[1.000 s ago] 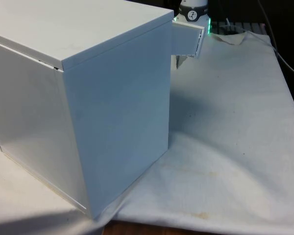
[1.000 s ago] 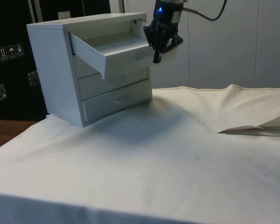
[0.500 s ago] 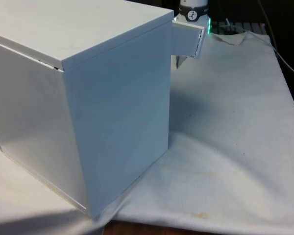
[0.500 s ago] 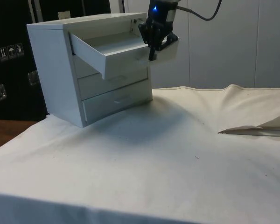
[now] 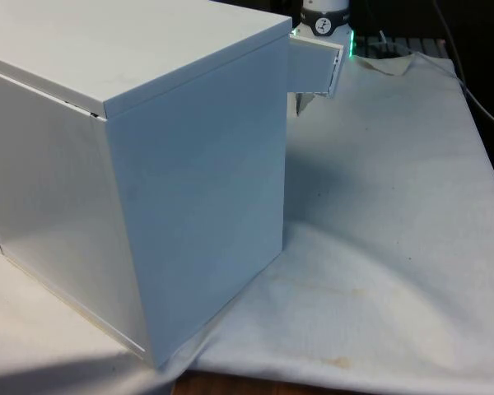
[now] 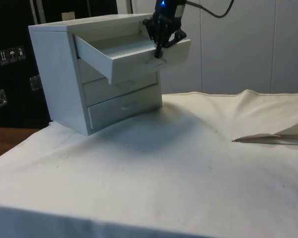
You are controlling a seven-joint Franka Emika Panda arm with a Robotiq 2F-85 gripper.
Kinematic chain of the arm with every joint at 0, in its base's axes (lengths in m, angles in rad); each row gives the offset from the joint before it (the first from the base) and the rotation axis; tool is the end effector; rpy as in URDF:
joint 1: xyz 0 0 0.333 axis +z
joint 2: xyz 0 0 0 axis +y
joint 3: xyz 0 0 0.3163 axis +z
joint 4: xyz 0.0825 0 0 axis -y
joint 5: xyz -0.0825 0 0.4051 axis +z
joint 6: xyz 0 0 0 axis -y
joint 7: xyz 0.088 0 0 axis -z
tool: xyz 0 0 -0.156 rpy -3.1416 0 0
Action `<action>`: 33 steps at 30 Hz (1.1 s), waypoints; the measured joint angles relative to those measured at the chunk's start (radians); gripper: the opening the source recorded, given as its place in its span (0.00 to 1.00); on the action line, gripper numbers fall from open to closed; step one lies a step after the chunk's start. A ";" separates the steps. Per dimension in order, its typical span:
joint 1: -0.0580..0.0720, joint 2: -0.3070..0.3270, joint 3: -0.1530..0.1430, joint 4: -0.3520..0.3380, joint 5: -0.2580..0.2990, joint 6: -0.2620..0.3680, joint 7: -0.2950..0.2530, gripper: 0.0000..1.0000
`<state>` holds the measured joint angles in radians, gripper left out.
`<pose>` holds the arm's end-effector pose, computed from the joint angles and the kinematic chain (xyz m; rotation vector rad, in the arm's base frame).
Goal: Open the drawer, then close it.
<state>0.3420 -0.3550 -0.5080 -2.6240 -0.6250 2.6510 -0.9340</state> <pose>0.4662 -0.0622 0.3293 2.2199 1.6290 0.2824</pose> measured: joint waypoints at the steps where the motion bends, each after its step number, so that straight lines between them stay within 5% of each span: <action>1: 0.000 0.000 0.000 0.000 0.000 0.000 0.000 0.00; 33: -0.012 -0.017 -0.006 0.015 -0.115 0.012 0.045 0.00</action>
<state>0.3300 -0.3720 -0.5140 -2.6090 -0.7400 2.6630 -0.8890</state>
